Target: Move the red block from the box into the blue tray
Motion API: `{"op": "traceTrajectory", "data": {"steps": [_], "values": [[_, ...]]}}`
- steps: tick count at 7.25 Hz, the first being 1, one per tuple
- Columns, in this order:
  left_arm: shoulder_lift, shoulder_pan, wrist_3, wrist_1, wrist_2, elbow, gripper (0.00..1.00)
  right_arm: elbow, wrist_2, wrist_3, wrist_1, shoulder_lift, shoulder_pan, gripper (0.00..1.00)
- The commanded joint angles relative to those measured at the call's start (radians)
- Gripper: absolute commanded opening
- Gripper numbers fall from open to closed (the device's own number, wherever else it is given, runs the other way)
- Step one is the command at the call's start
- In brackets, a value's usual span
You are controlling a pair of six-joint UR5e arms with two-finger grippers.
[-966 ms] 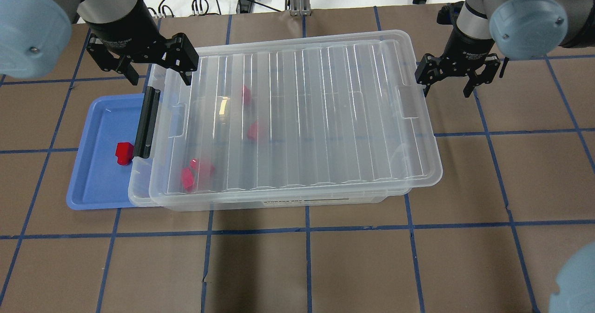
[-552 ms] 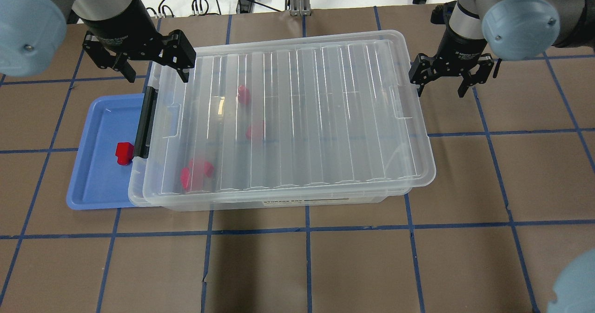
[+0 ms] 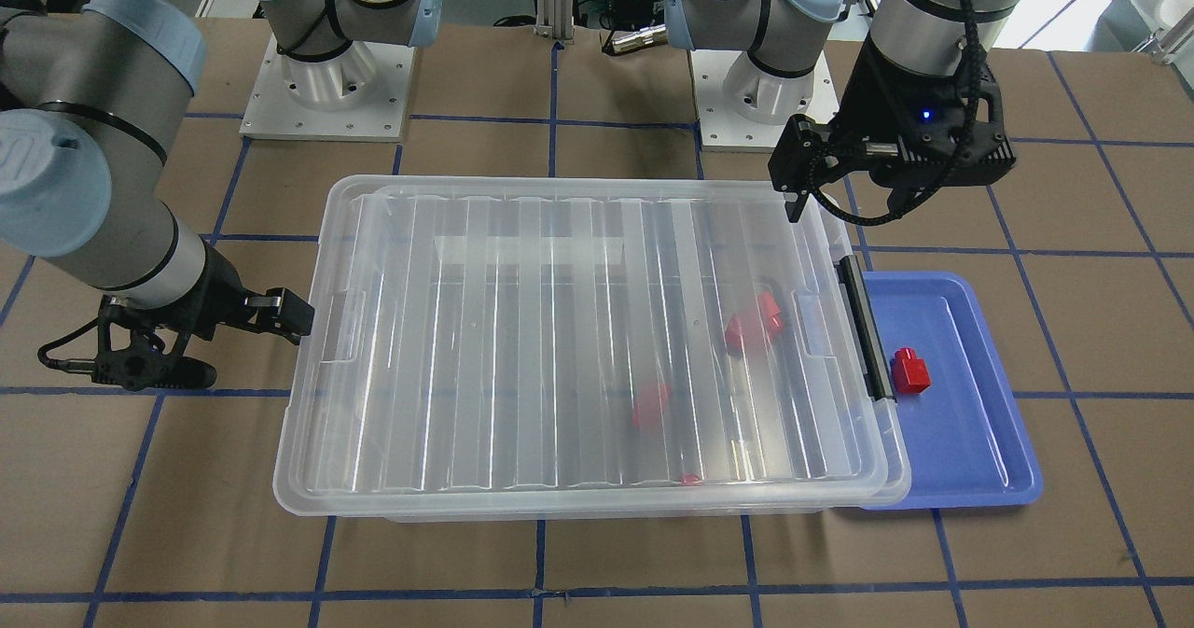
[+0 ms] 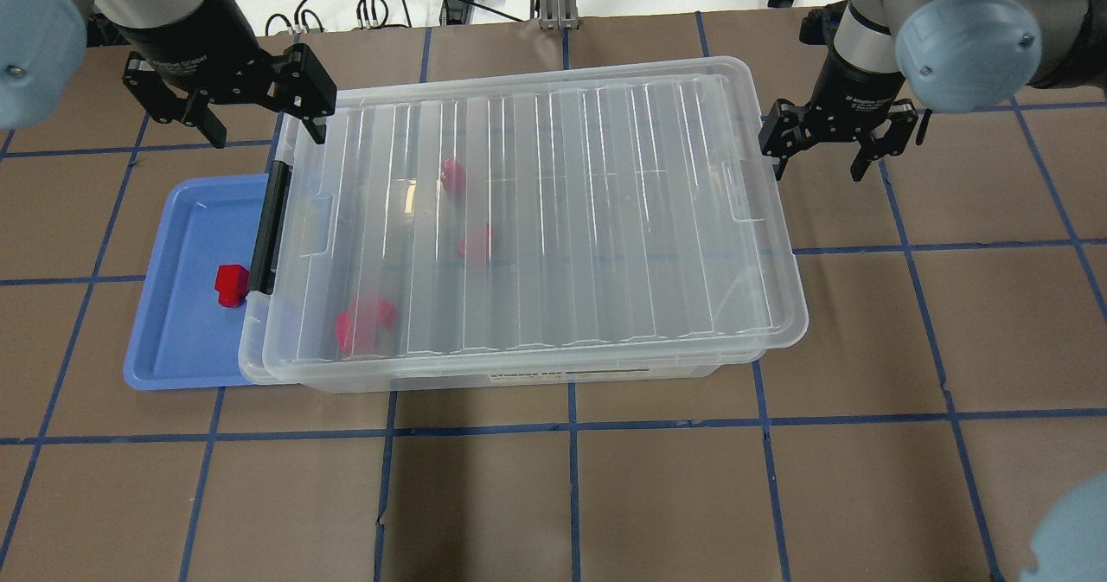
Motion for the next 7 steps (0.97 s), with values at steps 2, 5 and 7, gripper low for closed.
{"op": "traceTrajectory", "data": {"steps": [2, 5, 7], "values": [[-0.001, -0.004, -0.001, 0.004, -0.001, -0.010, 1.00, -0.001, -0.020, -0.005, 0.010, -0.058, -0.002, 1.00], [0.001, -0.004, -0.001, 0.006, 0.001, -0.013, 1.00, 0.011, -0.010, 0.021, 0.018, -0.165, 0.000, 1.00], [-0.001, -0.004, -0.001, 0.006, 0.001, -0.013, 1.00, 0.032, -0.011, 0.028, 0.153, -0.256, 0.000, 1.00]]}}
